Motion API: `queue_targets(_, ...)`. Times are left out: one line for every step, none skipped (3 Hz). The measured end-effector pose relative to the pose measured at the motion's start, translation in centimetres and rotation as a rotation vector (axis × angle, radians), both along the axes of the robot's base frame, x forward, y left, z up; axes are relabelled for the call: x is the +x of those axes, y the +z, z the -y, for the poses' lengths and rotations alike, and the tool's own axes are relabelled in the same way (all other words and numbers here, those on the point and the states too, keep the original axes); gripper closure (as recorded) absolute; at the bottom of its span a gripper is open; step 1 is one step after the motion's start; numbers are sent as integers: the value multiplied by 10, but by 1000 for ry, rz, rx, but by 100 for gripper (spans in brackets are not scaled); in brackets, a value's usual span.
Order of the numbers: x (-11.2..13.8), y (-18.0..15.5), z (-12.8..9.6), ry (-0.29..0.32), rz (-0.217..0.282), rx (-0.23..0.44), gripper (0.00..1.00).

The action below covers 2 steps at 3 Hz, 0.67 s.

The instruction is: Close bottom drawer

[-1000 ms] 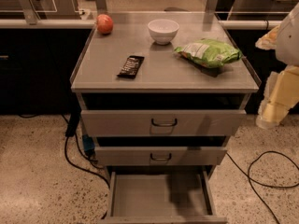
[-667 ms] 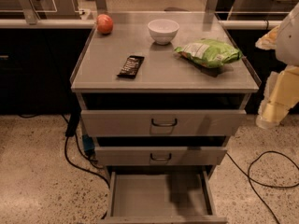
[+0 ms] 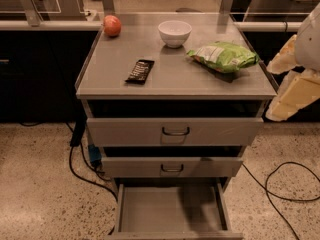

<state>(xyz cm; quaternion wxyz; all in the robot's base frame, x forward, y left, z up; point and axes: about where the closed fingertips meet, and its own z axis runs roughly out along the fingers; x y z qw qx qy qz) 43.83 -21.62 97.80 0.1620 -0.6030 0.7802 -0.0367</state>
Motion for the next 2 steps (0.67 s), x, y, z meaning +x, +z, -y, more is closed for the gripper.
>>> queue_targets(0, 0, 0, 0, 0, 0, 61)
queue_targets(0, 0, 0, 0, 0, 0, 85)
